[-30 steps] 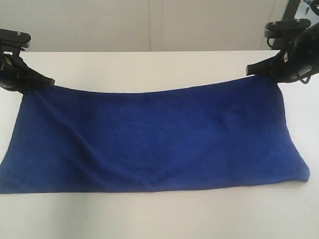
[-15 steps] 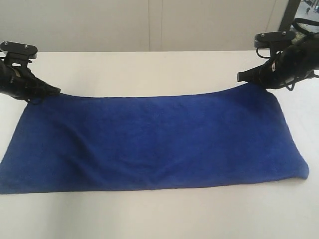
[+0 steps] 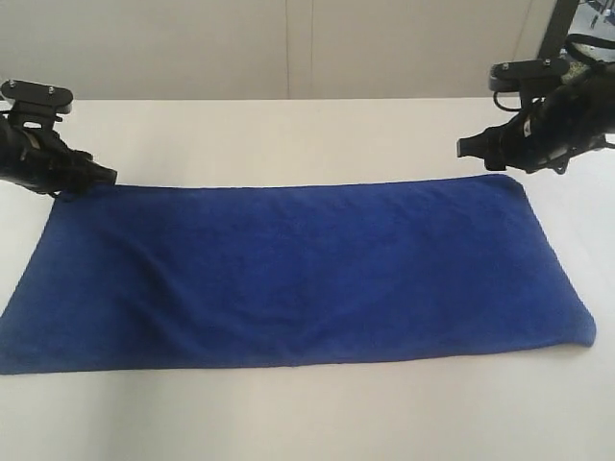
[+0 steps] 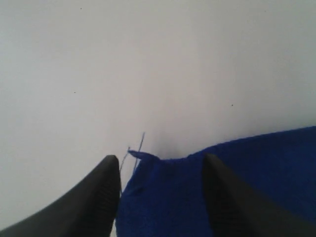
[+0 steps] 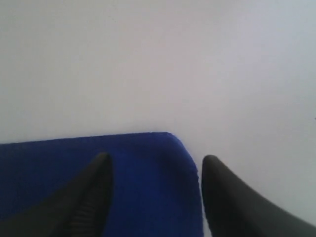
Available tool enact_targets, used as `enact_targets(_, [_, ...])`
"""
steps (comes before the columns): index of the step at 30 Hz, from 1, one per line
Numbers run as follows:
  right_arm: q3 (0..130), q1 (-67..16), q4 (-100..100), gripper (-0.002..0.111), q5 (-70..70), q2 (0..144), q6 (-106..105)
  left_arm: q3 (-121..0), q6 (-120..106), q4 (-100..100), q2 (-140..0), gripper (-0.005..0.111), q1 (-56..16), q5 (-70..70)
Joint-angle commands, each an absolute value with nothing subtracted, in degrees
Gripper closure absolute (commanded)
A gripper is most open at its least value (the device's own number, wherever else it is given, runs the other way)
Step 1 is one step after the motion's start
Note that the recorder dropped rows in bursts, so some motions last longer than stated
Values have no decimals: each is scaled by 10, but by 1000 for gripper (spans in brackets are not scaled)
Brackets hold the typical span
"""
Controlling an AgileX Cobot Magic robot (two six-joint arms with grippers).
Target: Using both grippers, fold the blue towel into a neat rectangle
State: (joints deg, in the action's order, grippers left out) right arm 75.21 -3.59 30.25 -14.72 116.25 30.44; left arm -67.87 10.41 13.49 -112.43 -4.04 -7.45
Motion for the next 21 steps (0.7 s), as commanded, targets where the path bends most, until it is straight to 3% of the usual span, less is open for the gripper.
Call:
enact_targets(1, [755, -28, 309, 56, -176, 1130, 307, -681, 103, 138, -1093, 48, -29, -67])
enact_targets(3, [755, -28, 309, 56, -193, 1118, 307, -681, 103, 138, -1077, 48, -23, -55])
enact_targets(8, [755, -29, 280, 76, -267, 1107, 307, -681, 105, 138, -1050, 52, -20, 42])
enact_targets(14, [755, -29, 182, 107, -361, 1107, 214, -681, 105, 116, -1047, 90, -30, 175])
enact_targets(17, [755, -29, 68, 108, -417, 1107, 88, -681, 105, 97, -1047, 107, -31, 242])
enact_targets(21, [752, -29, 34, 108, -504, 1103, 52, -673, 75, 70, -1031, 107, -40, 344])
